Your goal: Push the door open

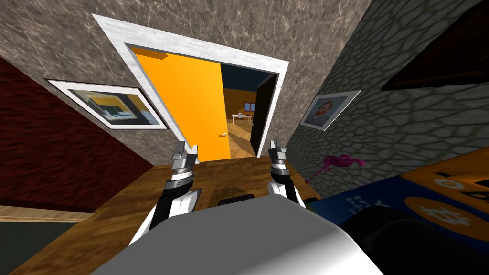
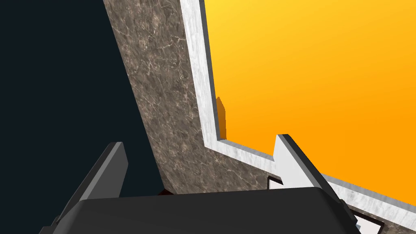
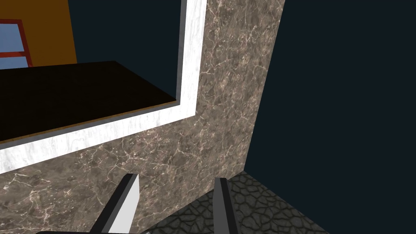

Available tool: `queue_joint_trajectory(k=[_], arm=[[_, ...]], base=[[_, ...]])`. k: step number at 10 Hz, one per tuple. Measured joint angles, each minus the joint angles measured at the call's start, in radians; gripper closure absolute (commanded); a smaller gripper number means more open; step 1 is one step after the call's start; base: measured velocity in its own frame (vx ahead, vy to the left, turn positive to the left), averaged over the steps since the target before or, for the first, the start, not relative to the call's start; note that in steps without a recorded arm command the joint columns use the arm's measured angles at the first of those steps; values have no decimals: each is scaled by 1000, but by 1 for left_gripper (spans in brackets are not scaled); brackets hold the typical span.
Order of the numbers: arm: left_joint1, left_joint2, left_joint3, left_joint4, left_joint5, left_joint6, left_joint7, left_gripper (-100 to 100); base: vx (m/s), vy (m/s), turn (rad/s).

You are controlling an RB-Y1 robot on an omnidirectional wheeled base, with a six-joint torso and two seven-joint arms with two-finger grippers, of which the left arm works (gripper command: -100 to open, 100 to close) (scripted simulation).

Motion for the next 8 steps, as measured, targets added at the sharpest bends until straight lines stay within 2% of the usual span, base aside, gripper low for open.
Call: queue_joint_trajectory(k=[2,4,8], arm=[[-26,3,2,47,0,-2,2,-100],[-33,8,0,85,0,-11,6,-100],[-75,15,0,192,0,-30,13,-100]], base=[[92,-8,13],[101,-4,10],[97,6,13]])
